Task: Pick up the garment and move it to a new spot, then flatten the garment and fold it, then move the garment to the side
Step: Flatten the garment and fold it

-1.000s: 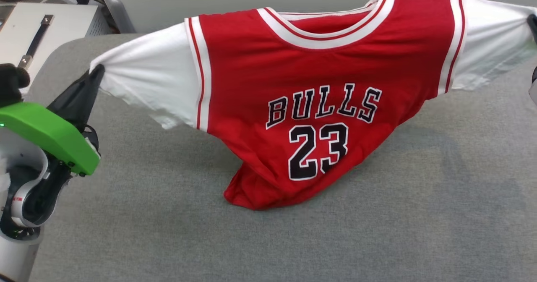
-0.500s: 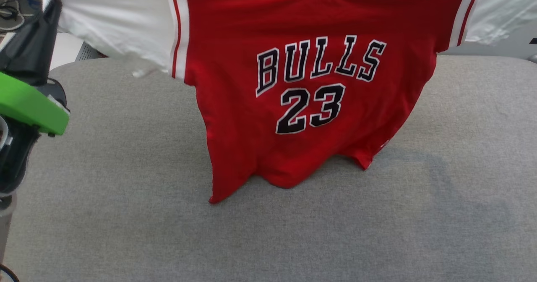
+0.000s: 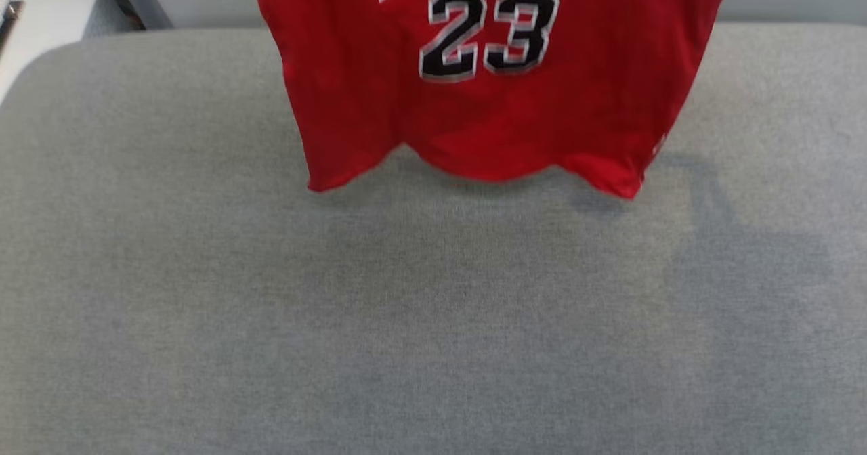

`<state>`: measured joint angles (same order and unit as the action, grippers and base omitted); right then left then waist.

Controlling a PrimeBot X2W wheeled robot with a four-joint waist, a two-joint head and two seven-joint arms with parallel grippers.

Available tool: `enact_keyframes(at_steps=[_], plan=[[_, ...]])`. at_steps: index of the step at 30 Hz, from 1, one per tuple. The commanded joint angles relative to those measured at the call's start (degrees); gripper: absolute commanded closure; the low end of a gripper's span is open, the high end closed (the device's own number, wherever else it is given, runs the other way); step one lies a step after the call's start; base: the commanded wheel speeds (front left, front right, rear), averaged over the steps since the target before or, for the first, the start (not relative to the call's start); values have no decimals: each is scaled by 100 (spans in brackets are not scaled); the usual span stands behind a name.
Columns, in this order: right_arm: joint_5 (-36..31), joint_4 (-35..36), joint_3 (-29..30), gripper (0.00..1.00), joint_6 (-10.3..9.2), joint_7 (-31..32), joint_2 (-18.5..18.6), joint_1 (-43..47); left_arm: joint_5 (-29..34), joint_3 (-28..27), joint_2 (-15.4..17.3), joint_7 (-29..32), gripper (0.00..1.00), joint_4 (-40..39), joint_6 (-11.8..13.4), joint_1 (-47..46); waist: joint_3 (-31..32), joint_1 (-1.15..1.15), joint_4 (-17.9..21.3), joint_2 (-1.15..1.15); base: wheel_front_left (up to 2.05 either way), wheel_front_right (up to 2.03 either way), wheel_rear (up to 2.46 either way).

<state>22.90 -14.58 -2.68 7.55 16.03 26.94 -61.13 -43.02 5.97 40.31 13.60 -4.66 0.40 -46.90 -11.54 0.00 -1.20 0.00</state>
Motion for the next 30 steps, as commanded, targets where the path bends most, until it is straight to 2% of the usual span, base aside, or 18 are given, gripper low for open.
enact_keyframes(at_steps=[1, 11, 19, 25, 30], plan=[[-79, -118, -10, 100, -6, -82, -3, -262, 64, -11, 67, -48, 100, 178, -56, -323, -498, 0, 61, 0, 0, 0, 0], [-411, -1171, -180, 100, -6, -658, -192, -1978, 455, 283, 69, -341, 100, 1648, -466, -2460, -1660, 0, 157, 0, 0, 0, 0], [-675, -2158, -81, 100, -6, -1422, -456, -3243, 681, 464, -210, -854, 100, 2821, -606, -4099, -2348, 0, 178, 0, 0, 0, 0], [-1000, -2806, 117, 100, -6, -2053, -639, -3859, 803, 637, -448, -1403, 100, 3516, -687, -4735, -2677, 0, 93, 0, 0, 0, 0], [-1109, -3239, 33, 100, -6, -2392, -796, -3930, 747, 826, -622, -1810, 100, 3971, -750, -4702, -2790, 0, 7, 0, 0, 0, 0]])
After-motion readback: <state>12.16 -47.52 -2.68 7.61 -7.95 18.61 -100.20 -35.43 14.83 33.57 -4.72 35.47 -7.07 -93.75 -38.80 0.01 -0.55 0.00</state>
